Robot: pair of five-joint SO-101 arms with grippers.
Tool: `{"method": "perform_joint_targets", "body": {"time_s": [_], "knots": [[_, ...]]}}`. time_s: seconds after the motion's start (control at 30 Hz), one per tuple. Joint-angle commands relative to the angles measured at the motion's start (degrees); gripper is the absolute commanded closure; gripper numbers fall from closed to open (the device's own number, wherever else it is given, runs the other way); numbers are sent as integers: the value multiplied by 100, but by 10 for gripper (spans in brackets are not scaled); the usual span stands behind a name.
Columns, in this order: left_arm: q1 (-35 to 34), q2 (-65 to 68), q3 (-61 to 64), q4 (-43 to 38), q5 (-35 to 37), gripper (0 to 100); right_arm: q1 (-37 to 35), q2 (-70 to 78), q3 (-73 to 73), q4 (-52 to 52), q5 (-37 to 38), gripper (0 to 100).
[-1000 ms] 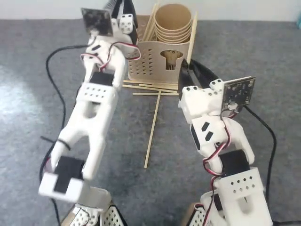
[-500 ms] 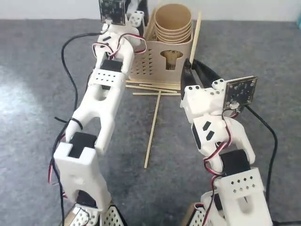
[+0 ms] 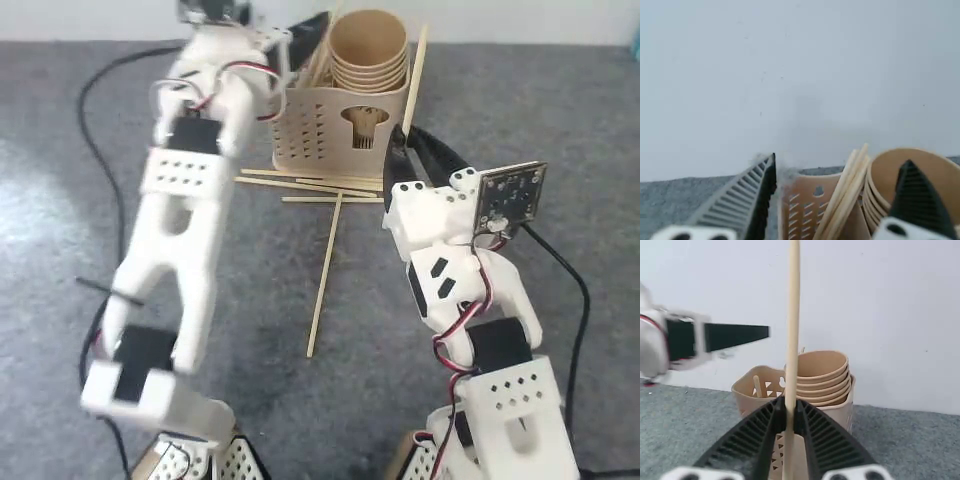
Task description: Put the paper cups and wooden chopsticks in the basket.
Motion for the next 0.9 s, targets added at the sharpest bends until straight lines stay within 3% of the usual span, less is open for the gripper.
{"method": "perform_joint_targets", "body": {"time_s": [0.0, 0.23, 0.4, 0.5, 0.67, 0.77, 0.87], "knots": [[-193, -1240, -321, 1213, -70, 639, 84, 66, -44, -479, -70, 990], [-448, -2690, -312, 3235, -35, 639, 48, 75, -88, -1191, -70, 990], [-615, -3042, -303, 4149, -26, 641, 40, 84, -105, -1763, -70, 990], [-738, -3138, -251, 4651, -26, 694, -66, 295, -457, -1736, -70, 990], [-1073, -3613, 215, 4870, -132, 858, -136, 1297, -1521, -1560, -70, 990], [-1310, -4097, 743, 4879, -712, 873, -136, 2035, -2295, -1552, -308, 990], [-1591, -4712, 1578, 4853, -791, 873, -136, 2712, -3077, -1543, -598, 990]]}}
